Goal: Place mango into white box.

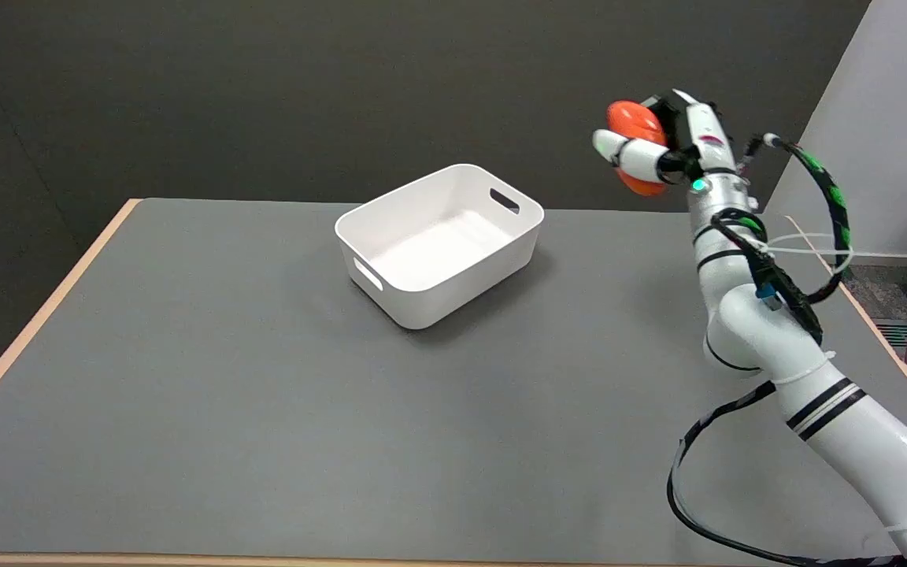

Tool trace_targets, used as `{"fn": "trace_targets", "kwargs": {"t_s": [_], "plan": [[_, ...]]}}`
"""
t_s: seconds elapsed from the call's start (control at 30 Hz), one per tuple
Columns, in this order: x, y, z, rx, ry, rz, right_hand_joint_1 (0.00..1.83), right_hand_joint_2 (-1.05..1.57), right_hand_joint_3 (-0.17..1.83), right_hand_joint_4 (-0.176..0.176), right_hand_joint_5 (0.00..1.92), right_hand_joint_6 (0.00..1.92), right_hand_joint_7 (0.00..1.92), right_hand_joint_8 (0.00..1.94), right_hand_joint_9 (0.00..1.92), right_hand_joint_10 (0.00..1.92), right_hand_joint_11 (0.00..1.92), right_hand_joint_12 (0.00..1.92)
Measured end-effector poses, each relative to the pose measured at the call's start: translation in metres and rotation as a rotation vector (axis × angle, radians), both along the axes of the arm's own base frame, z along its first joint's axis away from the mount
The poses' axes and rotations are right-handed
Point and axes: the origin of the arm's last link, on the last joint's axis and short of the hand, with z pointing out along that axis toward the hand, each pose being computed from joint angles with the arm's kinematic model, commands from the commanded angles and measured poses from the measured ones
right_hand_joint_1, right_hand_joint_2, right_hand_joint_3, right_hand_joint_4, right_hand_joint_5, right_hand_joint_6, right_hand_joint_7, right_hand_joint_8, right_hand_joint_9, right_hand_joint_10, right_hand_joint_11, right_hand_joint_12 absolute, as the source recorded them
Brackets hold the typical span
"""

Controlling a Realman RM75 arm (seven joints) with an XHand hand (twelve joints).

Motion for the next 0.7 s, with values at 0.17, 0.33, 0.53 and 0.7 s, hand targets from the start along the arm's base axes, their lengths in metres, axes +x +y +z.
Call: {"fn": "trace_targets", "kwargs": {"t_s": [0.17,0.33,0.53,0.7], "plan": [[0.017,-0.009,-0.031,0.143,-0.003,0.059,1.17,1.11,0.38,-0.176,0.65,1.53,0.70,1.56,0.91,1.92,0.25,1.92],[0.026,-0.021,-0.058,0.258,0.000,0.081,1.18,1.11,0.38,-0.176,0.65,1.53,0.70,1.56,0.91,1.92,0.25,1.92],[0.025,-0.041,-0.087,0.372,0.004,0.062,1.17,1.11,0.38,-0.176,0.65,1.53,0.70,1.56,0.91,1.92,0.24,1.92],[0.018,-0.060,-0.106,0.435,0.005,0.022,1.17,1.11,0.38,-0.176,0.65,1.52,0.70,1.56,0.91,1.92,0.19,1.92]]}}
